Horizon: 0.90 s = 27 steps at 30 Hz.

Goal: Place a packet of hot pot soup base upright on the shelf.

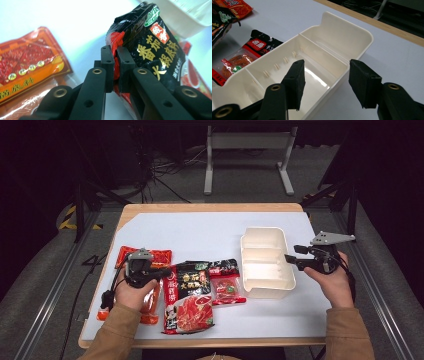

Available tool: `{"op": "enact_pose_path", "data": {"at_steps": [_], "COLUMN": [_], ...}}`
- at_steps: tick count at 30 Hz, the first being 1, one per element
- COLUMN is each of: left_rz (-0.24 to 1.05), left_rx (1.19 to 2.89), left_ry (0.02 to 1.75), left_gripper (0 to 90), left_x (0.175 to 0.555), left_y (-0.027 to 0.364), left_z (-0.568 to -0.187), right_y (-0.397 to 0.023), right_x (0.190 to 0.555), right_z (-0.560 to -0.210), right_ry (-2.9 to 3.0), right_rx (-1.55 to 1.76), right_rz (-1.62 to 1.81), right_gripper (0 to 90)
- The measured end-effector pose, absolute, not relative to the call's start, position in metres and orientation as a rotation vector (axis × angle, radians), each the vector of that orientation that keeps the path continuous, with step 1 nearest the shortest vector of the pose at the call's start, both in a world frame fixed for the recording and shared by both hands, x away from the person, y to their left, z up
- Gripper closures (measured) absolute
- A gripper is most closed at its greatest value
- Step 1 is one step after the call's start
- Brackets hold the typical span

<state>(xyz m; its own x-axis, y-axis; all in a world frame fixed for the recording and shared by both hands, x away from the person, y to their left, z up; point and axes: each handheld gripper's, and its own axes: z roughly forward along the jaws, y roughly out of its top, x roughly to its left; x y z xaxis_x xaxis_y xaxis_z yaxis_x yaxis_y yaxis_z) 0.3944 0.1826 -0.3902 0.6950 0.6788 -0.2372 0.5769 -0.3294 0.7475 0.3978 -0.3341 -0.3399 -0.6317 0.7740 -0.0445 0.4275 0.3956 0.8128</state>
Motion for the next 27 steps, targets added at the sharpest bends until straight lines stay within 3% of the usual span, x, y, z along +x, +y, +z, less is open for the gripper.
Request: {"op": "enact_pose_path", "data": {"at_steps": [27], "left_rz": [0.251], "left_rx": [1.966], "left_ry": [0.696], "left_gripper": [86.2], "left_x": [0.344], "left_y": [0.167], "left_z": [-0.329], "right_y": [-0.31], "right_x": [0.377], "right_z": [-0.305], "right_ry": [2.229], "right_rx": [0.993], "right_rz": [1.154], "right_gripper": [47.8]}}
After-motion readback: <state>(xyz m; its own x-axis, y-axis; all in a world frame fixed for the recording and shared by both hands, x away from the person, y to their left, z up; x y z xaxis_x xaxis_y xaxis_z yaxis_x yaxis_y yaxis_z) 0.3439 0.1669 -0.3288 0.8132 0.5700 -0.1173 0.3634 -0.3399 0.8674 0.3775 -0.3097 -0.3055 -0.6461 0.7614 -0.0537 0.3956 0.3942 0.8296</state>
